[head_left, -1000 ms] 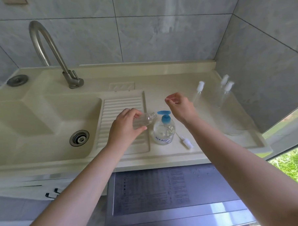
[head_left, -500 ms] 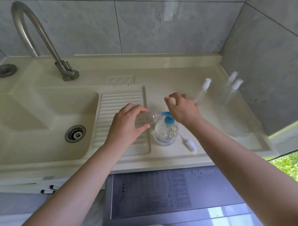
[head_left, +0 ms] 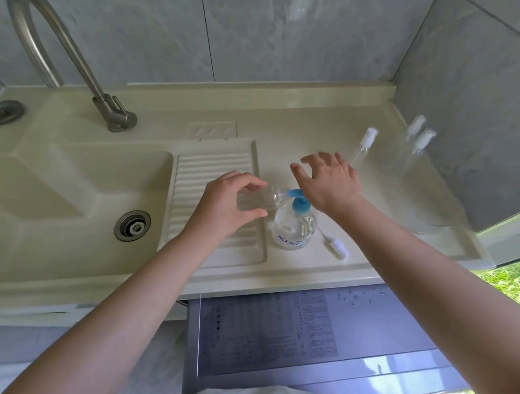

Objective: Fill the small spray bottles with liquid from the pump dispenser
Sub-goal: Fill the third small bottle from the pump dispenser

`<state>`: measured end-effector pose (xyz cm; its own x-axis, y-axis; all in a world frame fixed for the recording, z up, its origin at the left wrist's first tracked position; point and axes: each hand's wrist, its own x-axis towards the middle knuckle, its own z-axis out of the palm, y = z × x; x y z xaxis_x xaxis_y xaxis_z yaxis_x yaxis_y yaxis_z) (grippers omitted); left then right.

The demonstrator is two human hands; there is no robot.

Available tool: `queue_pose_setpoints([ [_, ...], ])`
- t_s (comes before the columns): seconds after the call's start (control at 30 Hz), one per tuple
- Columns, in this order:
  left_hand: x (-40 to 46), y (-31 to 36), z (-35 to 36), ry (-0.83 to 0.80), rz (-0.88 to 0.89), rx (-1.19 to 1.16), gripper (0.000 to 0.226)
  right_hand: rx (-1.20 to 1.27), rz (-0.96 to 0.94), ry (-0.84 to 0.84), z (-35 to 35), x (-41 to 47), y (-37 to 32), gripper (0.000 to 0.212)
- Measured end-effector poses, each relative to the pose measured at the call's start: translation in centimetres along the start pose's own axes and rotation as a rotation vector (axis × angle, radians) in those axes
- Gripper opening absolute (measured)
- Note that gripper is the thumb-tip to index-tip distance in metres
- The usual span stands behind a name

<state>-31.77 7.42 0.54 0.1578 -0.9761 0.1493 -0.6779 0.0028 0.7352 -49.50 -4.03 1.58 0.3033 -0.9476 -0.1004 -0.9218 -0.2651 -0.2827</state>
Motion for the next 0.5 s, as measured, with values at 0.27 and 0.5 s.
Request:
queue_pose_setpoints([
  [0.27,0.6,0.8,-1.1,-0.128,-0.126,-0.123,0.072,0.012,0.01,-0.025,-0.1,-0.1,-0.2,0.057],
  [0.5,0.8,0.9,-1.2,-0.143,-0.087,-0.095,0.061,0.002,0.003,-0.042,-0.9,0.4,-0.3,0.054],
])
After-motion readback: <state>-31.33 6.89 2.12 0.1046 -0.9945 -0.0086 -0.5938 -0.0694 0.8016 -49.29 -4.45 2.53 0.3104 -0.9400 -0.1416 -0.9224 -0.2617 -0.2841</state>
